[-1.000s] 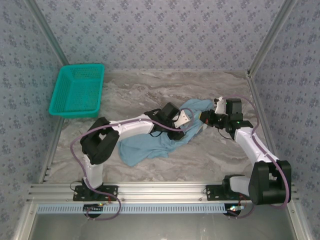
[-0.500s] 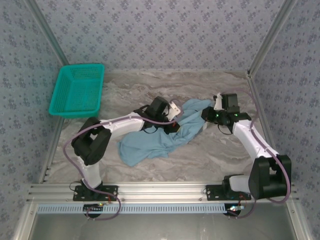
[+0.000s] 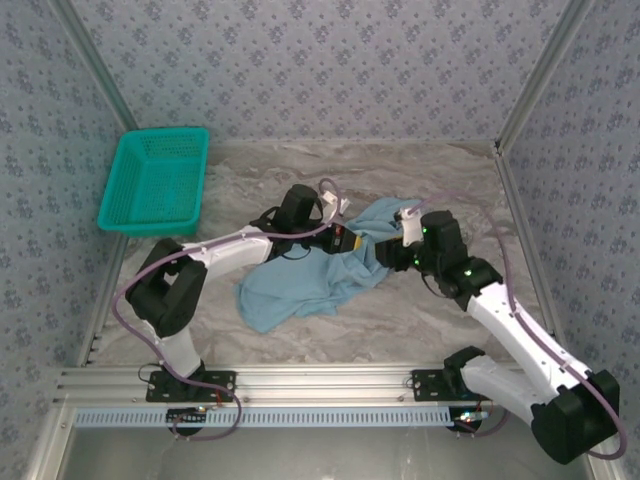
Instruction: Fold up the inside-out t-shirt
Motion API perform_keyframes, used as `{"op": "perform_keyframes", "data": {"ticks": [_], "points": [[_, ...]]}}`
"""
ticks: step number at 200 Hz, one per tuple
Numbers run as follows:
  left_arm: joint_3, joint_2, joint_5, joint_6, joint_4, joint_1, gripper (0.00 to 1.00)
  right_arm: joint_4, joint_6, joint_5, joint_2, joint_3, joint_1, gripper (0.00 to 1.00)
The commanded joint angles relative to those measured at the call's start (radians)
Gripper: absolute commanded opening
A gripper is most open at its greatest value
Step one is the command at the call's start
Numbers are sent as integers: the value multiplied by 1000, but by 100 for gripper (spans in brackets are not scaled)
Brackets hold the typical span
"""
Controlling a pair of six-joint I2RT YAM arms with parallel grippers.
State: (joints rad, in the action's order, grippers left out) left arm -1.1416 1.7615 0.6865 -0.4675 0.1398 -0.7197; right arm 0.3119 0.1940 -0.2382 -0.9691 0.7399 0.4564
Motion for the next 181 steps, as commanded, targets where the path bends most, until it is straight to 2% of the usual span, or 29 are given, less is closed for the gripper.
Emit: {"op": "perform_keyframes", "data": {"ticks": [1, 59, 129, 141, 154, 160, 181], "points": [[-18, -10, 43, -65, 43, 7, 0, -128, 33, -79, -58, -77, 37, 37], [-12, -22, 42, -65, 38, 6, 0, -359, 94, -120, -230, -135, 27, 31], [-13, -29, 40, -46, 17, 7, 0, -468, 116, -100, -305, -128, -6, 27], [-12, -29, 42, -48, 20, 8, 0, -485, 117, -119, -319, -123, -12, 21], [-11, -28, 34, -50, 24, 10, 0, -486, 120, -182, -335, -111, -21, 5], [-12, -29, 29, -49, 20, 12, 0, -474, 124, -206, -331, -106, -27, 0], [-3, -40, -10, -49, 14, 38, 0, -369, 143, -350, -249, -101, -83, 0]]}}
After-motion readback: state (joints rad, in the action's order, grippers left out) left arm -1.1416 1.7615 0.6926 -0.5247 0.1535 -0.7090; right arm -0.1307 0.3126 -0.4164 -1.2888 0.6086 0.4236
